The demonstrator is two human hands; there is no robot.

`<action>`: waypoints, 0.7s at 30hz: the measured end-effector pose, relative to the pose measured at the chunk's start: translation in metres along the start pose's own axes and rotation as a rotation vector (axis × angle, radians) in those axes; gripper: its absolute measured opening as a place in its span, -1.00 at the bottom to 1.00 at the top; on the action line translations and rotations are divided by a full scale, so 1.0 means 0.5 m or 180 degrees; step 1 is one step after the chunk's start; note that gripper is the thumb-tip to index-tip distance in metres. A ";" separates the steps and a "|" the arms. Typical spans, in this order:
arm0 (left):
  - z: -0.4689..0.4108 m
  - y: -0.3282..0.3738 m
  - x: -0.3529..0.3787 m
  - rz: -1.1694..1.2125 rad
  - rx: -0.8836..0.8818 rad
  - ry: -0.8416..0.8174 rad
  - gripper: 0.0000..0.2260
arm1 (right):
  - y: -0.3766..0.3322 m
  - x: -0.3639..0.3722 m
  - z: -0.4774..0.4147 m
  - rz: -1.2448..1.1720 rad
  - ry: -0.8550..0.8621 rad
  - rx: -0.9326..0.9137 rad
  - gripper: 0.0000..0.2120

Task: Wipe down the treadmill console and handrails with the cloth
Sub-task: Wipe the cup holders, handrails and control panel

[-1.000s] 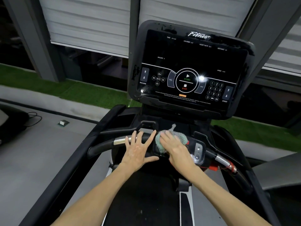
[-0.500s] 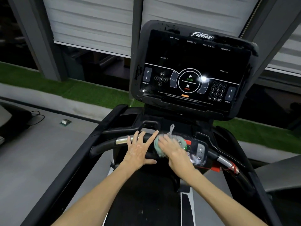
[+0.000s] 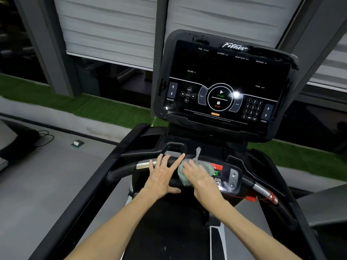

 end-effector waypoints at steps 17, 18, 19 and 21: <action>-0.003 -0.001 0.005 -0.0133 -0.0030 0.0046 0.18 | -0.008 0.008 0.081 0.0393 -0.0360 0.0021 -0.20; -0.002 -0.001 0.003 -0.0128 -0.0028 0.0053 0.17 | -0.026 0.016 0.063 0.0351 -0.0389 0.0016 -0.22; -0.002 -0.002 0.002 -0.0121 -0.0019 0.0056 0.16 | -0.040 0.022 0.047 0.0302 -0.0400 0.0007 -0.24; 0.000 -0.004 0.000 -0.0084 -0.0002 0.0054 0.13 | -0.047 0.029 0.036 0.0246 -0.0362 -0.0007 -0.27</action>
Point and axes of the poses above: each hand's wrist, its own z-axis away from the middle knuckle, its own x-axis out of the palm, y = z × x, the point moved 7 cm from there along -z, towards the middle knuckle, and after that the axes turned 10 degrees about -z, right-handed, at the moved point
